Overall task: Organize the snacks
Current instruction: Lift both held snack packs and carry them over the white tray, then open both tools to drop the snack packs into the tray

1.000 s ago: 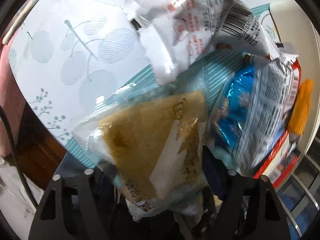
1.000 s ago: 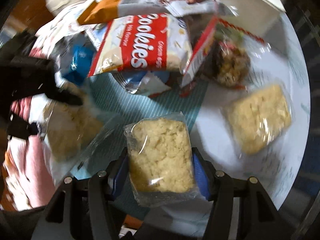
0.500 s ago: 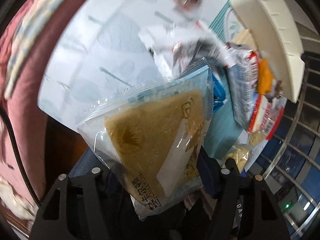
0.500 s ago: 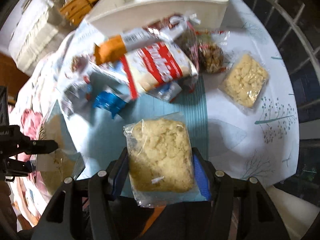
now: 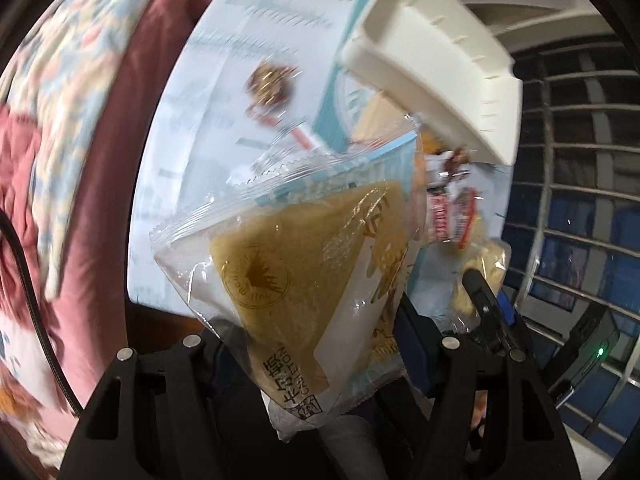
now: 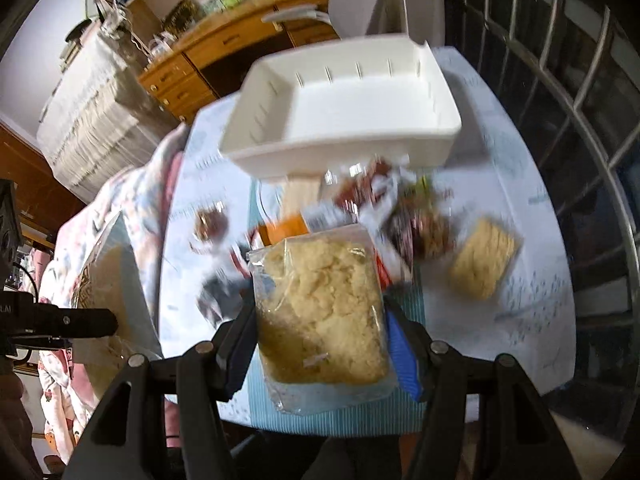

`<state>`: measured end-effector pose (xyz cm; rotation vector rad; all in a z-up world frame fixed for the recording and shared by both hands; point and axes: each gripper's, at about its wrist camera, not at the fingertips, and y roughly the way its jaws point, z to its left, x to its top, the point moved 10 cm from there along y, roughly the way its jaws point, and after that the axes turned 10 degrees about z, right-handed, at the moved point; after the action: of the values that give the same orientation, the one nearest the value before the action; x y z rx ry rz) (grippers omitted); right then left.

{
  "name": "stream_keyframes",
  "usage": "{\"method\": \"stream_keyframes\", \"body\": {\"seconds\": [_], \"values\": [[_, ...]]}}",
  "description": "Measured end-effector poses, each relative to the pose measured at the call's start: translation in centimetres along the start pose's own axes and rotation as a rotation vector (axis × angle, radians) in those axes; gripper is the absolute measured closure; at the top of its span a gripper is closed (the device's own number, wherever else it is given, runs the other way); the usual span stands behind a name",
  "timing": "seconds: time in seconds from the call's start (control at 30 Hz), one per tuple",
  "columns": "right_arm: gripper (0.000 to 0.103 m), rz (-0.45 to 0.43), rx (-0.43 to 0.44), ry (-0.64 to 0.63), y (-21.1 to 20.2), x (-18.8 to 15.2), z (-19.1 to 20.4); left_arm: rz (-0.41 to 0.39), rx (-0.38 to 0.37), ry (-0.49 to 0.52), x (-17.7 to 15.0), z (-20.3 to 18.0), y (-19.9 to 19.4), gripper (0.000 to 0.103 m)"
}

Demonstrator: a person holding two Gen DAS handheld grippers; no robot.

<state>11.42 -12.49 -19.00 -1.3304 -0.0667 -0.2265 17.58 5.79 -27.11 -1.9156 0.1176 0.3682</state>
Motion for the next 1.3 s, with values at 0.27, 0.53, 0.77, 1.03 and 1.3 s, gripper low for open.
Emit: {"method": "stream_keyframes", "body": {"seconds": [0.27,0.53,0.77,1.03,1.3], "values": [[0.043,-0.136,-0.020,-0.055,-4.0,7.3,-0.5,-0.135,0.030,0.101,2.8,-6.4,-6.7,0.037],[0.043,-0.263,-0.008,-0.086,-6.5,13.4,-1.8,-0.256,0.036,0.122,7.7,-11.3,-10.0,0.037],[0.043,-0.351,0.035,-0.094,-6.3,17.5,-3.2,-0.346,-0.026,0.190,12.5,-14.9,-8.8,0.036],[0.043,-0.330,0.103,-0.094,-3.1,19.6,-4.7,-0.415,-0.013,0.281,17.0,-17.6,-5.7,0.036],[0.042,-0.247,0.094,-0.061,0.0,20.7,-7.3,-0.452,0.047,0.276,19.3,-18.4,-4.5,0.020]]}}
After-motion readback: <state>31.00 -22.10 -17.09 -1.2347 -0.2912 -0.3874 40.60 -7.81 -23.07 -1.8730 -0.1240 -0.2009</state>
